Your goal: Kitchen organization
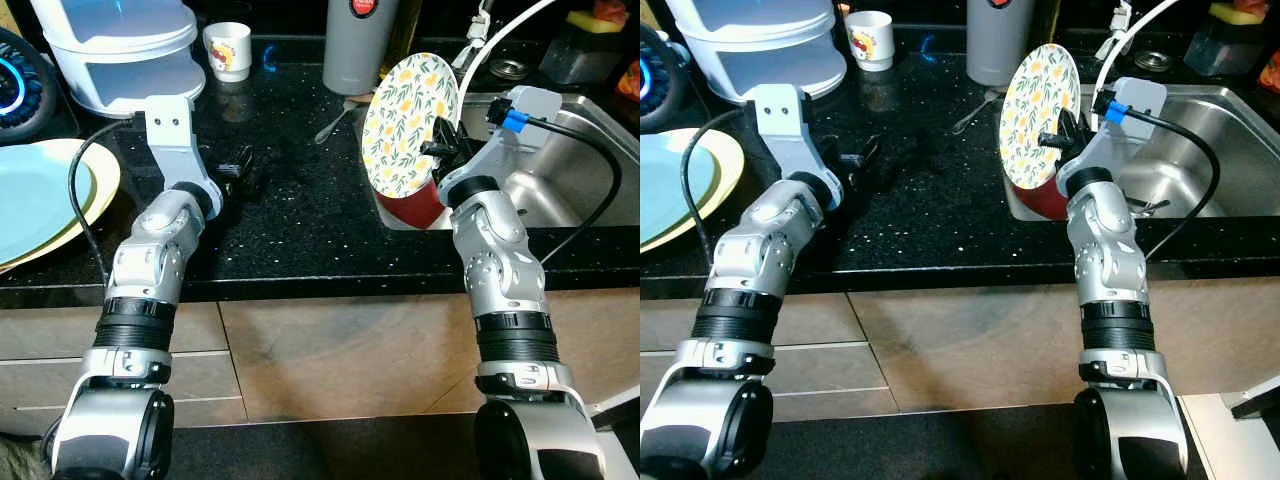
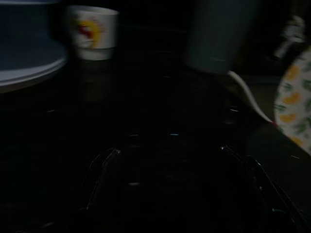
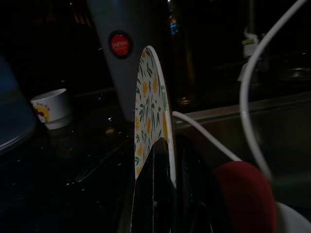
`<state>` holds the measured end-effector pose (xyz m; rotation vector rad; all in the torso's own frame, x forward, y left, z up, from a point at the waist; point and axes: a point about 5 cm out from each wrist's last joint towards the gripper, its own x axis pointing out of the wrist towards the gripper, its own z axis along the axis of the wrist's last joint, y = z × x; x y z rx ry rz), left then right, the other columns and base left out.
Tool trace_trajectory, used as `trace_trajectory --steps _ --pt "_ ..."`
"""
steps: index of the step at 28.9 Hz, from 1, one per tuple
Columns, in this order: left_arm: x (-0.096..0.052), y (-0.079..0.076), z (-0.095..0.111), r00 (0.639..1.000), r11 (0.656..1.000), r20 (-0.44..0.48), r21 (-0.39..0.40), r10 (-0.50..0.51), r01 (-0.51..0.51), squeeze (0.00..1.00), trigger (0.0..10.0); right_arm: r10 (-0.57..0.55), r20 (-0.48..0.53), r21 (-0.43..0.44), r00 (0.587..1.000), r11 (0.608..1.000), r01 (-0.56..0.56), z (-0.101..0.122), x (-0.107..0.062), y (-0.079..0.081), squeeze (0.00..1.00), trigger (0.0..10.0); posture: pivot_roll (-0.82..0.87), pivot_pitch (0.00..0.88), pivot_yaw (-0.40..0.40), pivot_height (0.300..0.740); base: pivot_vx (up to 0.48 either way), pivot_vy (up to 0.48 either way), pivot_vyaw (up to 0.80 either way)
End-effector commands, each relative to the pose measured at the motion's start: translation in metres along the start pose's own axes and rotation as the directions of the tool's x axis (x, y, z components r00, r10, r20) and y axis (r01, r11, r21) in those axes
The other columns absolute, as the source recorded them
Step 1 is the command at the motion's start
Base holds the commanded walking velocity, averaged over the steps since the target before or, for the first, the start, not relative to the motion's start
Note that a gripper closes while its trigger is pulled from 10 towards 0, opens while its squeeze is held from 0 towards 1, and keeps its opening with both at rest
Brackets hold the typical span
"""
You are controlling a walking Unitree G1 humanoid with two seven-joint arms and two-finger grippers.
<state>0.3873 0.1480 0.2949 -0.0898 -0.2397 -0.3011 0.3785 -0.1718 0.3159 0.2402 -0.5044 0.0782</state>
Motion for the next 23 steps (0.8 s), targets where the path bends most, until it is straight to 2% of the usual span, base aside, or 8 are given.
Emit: trace_trajectory --steps 1,7,12,23 --pt "0.000 -0.004 -0.001 1.000 0.999 0.008 0.042 -0.027 0.027 0.00 10.0 -0.016 0.021 -0.005 1.000 1.000 0.016 0.003 -0.001 -0.004 0.00 10.0 0.03 0.175 0.008 0.740 0.000 0.000 0.00" --pt "-0.002 -0.010 -0.001 0.998 0.996 0.026 0.068 -0.053 0.051 0.00 10.0 -0.037 0.066 -0.010 0.997 0.999 0.038 0.009 -0.002 -0.008 0.00 10.0 0.03 0.175 0.008 0.740 0.000 0.000 0.00" --pt "-0.005 -0.010 0.001 0.998 0.998 0.041 0.042 -0.050 0.048 0.00 10.0 -0.050 0.107 -0.023 0.993 0.998 0.053 0.015 -0.003 -0.010 0.00 10.0 0.03 0.172 0.011 0.740 0.000 0.000 0.00" --pt "-0.012 -0.007 -0.006 1.000 1.000 0.017 0.017 -0.025 0.024 0.00 10.0 -0.038 0.063 -0.070 0.997 0.997 0.042 0.008 -0.005 -0.009 0.00 10.0 0.02 0.158 0.006 0.740 0.000 0.000 0.00"
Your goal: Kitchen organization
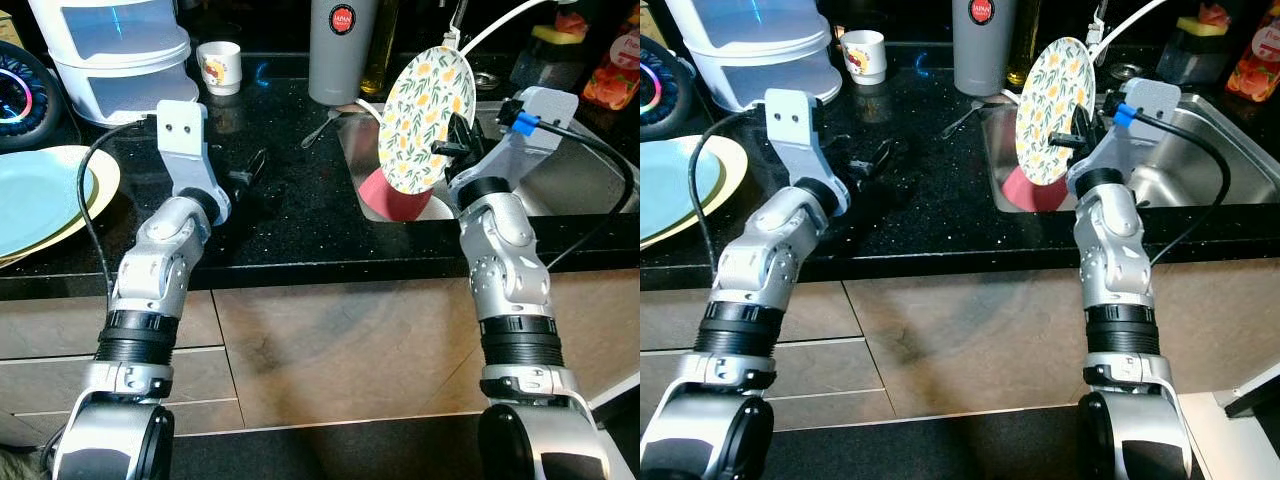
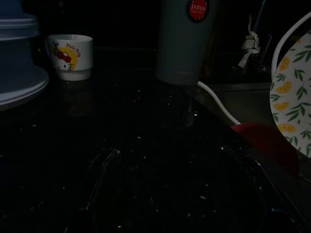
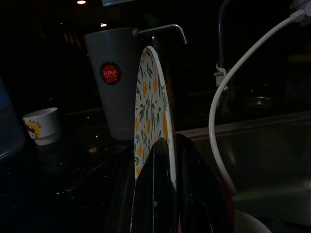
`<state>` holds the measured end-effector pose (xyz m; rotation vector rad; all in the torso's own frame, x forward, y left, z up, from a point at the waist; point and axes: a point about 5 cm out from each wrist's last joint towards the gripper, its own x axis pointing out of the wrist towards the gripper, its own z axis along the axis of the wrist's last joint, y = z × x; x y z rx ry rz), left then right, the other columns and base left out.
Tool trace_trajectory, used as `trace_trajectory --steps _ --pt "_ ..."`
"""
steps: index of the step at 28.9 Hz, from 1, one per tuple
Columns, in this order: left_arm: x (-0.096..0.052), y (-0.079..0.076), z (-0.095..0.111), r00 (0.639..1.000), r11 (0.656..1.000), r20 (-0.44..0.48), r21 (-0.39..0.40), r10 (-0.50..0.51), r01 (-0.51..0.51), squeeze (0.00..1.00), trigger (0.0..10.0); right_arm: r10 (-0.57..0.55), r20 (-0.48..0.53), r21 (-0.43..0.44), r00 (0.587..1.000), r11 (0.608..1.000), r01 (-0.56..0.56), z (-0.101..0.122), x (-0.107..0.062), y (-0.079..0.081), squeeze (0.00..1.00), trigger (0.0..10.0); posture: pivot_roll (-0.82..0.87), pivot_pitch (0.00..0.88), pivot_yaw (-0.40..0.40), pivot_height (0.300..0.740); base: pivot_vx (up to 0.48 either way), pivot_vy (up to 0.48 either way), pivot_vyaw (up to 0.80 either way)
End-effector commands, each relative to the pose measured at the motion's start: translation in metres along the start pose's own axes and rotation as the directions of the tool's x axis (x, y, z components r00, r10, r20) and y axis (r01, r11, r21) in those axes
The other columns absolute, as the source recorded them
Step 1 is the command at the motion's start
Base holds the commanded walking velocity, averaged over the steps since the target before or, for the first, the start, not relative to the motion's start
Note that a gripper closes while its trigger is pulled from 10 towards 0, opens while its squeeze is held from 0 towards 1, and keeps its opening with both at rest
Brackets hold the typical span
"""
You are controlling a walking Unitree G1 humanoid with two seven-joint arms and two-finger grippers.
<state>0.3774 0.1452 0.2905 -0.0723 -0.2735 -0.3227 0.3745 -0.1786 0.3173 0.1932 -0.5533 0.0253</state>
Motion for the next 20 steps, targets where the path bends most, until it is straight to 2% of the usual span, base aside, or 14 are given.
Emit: trace_trajectory --steps 1,20 --pt "-0.0025 -0.0017 -0.0037 1.000 1.000 -0.012 -0.002 0.001 -0.001 0.00 10.0 -0.008 0.010 -0.012 1.000 1.000 0.008 0.0030 -0.0015 -0.0033 0.00 10.0 0.02 0.158 0.006 0.740 0.000 0.000 0.00" --pt "-0.0079 -0.0014 -0.0029 1.000 1.000 -0.006 -0.002 0.019 -0.019 0.00 10.0 -0.005 -0.026 -0.015 1.000 1.000 0.004 -0.0054 -0.0049 -0.0017 0.00 10.0 0.02 0.146 0.004 0.740 0.000 0.000 0.00"
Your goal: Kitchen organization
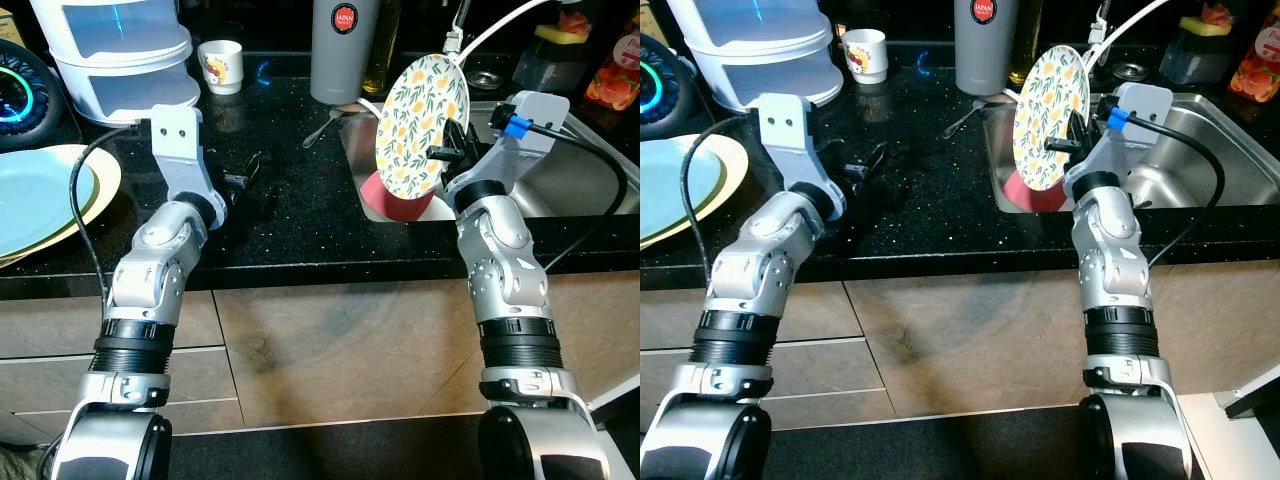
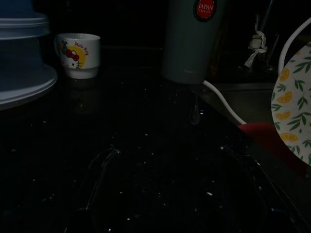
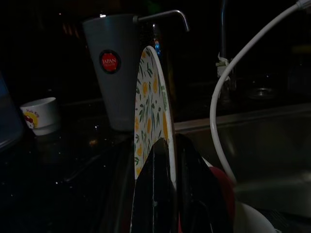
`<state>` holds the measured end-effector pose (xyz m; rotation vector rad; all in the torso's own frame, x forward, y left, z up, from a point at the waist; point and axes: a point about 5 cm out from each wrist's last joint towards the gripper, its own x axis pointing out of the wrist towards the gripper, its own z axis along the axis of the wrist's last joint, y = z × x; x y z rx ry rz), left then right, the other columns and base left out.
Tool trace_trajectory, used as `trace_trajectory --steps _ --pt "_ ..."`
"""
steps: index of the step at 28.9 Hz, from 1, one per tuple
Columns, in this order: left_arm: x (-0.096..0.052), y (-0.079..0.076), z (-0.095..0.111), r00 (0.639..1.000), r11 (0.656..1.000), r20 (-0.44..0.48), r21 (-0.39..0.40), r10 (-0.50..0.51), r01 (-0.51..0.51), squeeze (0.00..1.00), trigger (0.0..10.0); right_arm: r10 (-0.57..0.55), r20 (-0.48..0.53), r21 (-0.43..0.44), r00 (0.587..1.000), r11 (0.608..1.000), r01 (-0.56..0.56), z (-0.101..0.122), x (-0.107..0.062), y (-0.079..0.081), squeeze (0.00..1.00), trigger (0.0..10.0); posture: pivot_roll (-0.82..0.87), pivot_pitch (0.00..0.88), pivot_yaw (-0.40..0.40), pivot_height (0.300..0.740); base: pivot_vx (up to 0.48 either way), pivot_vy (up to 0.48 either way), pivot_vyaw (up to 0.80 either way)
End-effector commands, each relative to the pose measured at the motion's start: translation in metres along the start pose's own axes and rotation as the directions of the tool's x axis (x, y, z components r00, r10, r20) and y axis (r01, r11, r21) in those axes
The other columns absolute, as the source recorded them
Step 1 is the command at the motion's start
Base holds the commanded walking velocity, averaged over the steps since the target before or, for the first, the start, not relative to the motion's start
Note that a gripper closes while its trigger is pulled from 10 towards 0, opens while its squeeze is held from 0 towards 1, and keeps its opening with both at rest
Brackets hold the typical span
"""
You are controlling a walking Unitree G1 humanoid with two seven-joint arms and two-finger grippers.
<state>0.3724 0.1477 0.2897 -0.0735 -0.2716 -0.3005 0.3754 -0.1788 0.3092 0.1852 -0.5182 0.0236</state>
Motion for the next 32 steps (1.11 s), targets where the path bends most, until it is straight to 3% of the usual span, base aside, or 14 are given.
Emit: trace_trajectory --steps 1,32 --pt "-0.0024 -0.0021 -0.0031 1.000 1.000 -0.002 -0.004 -0.003 0.003 0.00 10.0 -0.002 0.010 -0.007 1.000 1.000 0.002 0.0018 -0.0017 -0.0001 0.00 10.0 0.02 0.146 0.004 0.740 0.000 0.000 0.00" --pt "0.0014 -0.0027 0.0019 1.000 1.000 -0.001 0.007 -0.022 0.022 0.00 10.0 -0.018 0.013 -0.040 1.000 0.999 0.018 0.0027 0.0033 -0.0009 0.00 10.0 0.02 0.168 0.003 0.740 0.018 0.000 0.00"
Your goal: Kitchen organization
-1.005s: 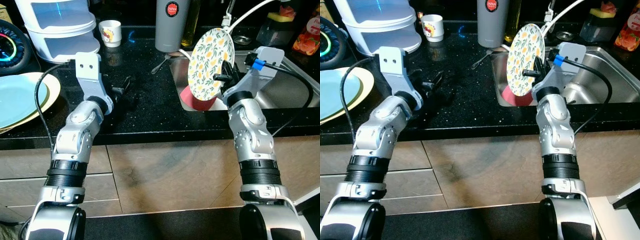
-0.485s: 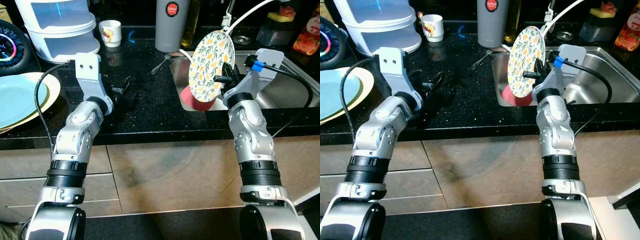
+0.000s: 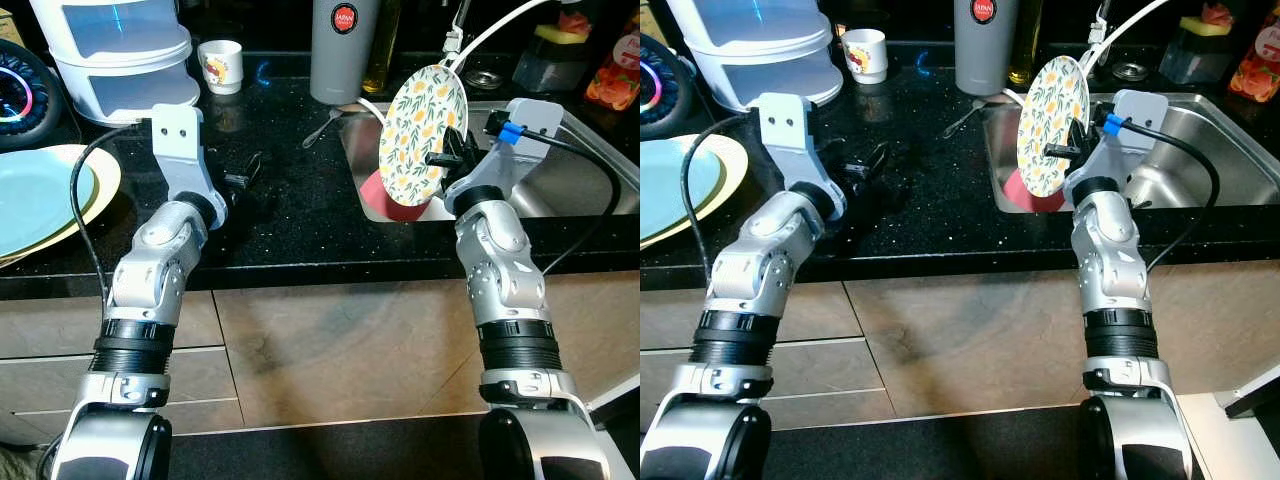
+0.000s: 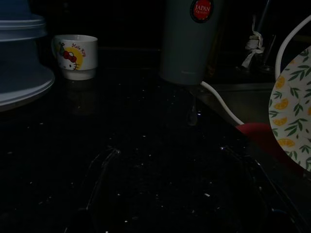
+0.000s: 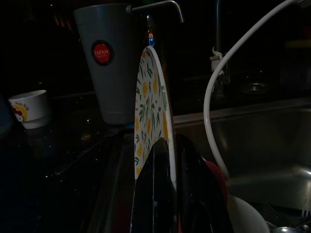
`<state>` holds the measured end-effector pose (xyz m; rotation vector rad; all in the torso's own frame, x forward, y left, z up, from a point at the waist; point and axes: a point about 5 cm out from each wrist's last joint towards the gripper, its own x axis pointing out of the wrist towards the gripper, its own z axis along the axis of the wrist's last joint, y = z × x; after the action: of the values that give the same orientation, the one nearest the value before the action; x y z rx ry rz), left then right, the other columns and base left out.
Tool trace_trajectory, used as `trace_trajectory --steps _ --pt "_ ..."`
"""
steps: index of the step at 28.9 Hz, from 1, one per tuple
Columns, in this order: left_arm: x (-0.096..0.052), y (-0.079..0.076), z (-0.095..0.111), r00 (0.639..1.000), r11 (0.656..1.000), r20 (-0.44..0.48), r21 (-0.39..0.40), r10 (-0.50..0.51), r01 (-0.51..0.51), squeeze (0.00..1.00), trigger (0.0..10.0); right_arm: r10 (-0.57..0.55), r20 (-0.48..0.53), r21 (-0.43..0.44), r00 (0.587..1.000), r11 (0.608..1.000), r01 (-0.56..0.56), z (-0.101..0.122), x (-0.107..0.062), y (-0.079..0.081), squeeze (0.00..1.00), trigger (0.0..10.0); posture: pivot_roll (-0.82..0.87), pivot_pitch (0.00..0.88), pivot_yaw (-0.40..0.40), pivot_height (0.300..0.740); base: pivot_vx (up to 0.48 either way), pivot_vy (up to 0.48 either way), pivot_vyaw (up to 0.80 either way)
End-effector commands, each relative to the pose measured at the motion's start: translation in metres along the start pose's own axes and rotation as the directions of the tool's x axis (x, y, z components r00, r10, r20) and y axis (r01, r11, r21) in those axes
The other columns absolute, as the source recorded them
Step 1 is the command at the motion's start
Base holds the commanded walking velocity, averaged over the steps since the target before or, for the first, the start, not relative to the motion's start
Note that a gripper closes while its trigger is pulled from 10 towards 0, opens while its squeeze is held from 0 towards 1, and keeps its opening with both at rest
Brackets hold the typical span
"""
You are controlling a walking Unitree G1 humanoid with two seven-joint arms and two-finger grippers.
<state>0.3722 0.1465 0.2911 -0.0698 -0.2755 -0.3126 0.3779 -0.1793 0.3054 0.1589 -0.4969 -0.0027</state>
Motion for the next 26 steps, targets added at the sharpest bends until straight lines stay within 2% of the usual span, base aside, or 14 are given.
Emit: trace_trajectory --steps 1,26 --pt "0.0008 -0.0014 0.0009 1.000 1.000 -0.002 0.005 -0.010 0.010 0.00 10.0 0.001 0.032 -0.008 0.999 1.000 -0.001 0.0071 0.0029 0.0004 0.00 10.0 0.02 0.168 0.003 0.740 0.292 0.000 0.00" --pt "0.0016 0.0008 0.0044 1.000 1.000 0.014 0.006 -0.002 0.002 0.00 10.0 -0.001 0.031 -0.009 1.000 1.000 0.001 0.0062 0.0031 0.0003 0.00 10.0 0.02 0.165 0.005 0.740 0.337 0.000 0.00"
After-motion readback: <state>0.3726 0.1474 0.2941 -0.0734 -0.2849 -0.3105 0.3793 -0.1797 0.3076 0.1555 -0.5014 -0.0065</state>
